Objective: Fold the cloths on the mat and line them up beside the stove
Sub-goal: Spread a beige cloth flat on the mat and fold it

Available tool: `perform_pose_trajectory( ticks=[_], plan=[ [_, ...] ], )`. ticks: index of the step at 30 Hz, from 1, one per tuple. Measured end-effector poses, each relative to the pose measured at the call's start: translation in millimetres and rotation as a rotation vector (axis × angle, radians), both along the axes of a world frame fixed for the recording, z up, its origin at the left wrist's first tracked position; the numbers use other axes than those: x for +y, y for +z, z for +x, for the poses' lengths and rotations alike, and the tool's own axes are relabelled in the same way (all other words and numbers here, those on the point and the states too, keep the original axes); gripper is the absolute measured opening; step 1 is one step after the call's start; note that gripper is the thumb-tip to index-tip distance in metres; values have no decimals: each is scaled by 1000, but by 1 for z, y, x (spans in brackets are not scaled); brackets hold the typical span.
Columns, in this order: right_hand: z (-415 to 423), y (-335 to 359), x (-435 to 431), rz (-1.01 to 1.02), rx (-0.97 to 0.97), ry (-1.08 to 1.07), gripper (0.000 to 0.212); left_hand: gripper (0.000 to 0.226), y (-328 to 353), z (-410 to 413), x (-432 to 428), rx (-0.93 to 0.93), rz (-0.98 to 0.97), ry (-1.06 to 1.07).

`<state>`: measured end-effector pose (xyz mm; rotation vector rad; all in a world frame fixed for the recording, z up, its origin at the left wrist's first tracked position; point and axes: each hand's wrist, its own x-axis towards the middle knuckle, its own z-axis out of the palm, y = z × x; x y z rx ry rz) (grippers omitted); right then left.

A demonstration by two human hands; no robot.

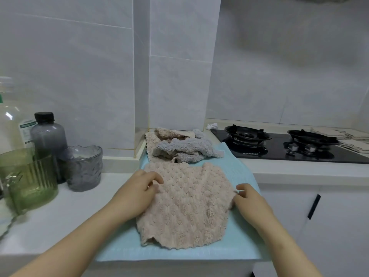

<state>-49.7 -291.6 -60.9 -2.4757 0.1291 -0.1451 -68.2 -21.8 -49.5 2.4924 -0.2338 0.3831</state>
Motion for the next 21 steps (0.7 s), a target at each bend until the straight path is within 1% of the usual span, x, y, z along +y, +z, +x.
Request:
perform_pose_trajectory(
  ticks=[2,4,6,9,11,14,16,17,18,19,21],
  plan=[
    [-11,-5,5,-74,-62,10,35,8,1,-16,-2,126,-39,-128],
    [-19,-10,11,-176,-140,12,32,12,-6,-27,1,187,-30,-199],
    [-23,-10,13,-194,-182,17,30,31,-15,-32,6,141,18,-247],
    [-25,-8,13,-136,-203,31,20,61,-19,-35,11,119,88,-332],
    [-27,-8,13,-89,-225,55,10,68,-19,-37,10,125,169,-379],
    [-29,-8,13,-88,-233,150,14,73,-20,-39,8,115,264,-422],
    [-28,-7,12,-112,-220,201,11,72,-20,-39,8,116,228,-412],
    [-28,-7,12,-120,-212,217,14,70,-19,-40,8,119,186,-403],
    [-28,-7,11,-127,-208,231,21,66,-19,-40,9,122,137,-395],
    [-28,-8,11,-136,-209,243,29,59,-19,-41,9,122,82,-386],
    [-27,-9,11,-173,-205,259,39,35,-20,-41,8,116,-46,-339]
  ],
)
